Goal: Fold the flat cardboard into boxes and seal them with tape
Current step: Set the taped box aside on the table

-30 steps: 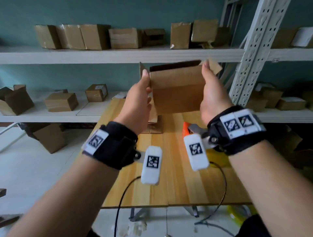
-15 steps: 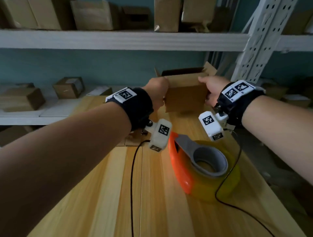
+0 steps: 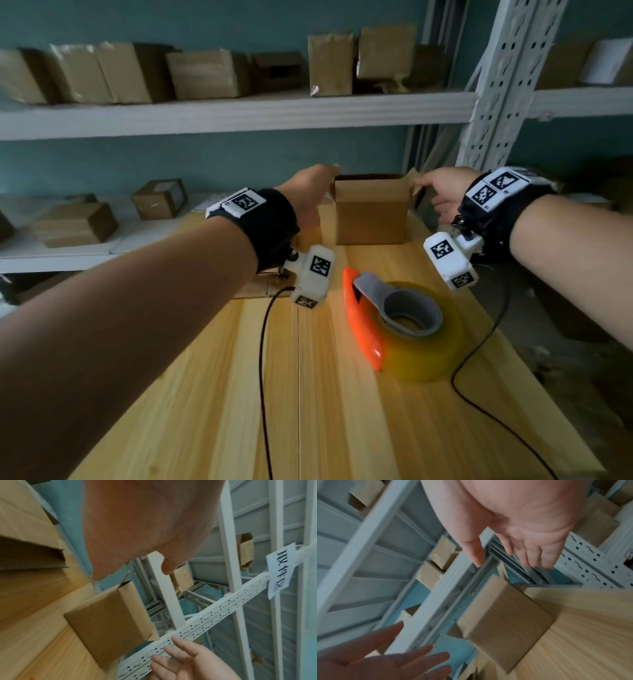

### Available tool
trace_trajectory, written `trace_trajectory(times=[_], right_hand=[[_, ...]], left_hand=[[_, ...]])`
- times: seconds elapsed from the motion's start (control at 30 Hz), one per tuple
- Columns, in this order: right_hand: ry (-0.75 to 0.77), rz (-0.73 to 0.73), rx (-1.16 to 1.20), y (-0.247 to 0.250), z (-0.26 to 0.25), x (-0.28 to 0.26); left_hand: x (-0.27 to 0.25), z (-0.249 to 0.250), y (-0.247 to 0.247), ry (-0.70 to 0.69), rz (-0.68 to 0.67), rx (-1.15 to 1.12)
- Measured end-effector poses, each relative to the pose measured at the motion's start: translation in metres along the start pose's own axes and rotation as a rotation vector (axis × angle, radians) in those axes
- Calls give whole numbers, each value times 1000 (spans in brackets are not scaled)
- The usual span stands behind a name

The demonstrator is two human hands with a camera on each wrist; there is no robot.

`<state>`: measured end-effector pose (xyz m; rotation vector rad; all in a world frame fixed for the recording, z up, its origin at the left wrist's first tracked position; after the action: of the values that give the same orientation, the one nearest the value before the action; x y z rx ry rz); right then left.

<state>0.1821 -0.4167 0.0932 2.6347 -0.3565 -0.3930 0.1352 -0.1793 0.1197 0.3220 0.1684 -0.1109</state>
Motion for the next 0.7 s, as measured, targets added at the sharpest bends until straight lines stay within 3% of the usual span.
trace_trajectory(times=[0.13, 0.3, 0.47, 0.7], right_hand=[[35, -30, 204, 4, -14, -58], [41, -55, 543, -49, -9, -137], [92, -294, 674, -122, 17, -230], [38, -314, 838, -160, 88, -269]], left_hand=[[-30, -7, 37, 17, 5, -405], [-96, -51, 79, -66, -13, -515], [-153, -129, 107, -32, 83, -655], [-184, -192, 126, 11, 197, -824]])
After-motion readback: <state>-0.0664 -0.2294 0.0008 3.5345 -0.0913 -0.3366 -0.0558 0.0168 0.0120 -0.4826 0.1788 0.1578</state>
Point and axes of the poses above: each hand's wrist, its own x-axis towards the middle knuckle, its own y-axis out of the back of the hand, z = x × y, the point moved 4 cm from there along x, towards the middle knuckle, and after that the axes turned 1 degree about -y, right-handed, at the moved point
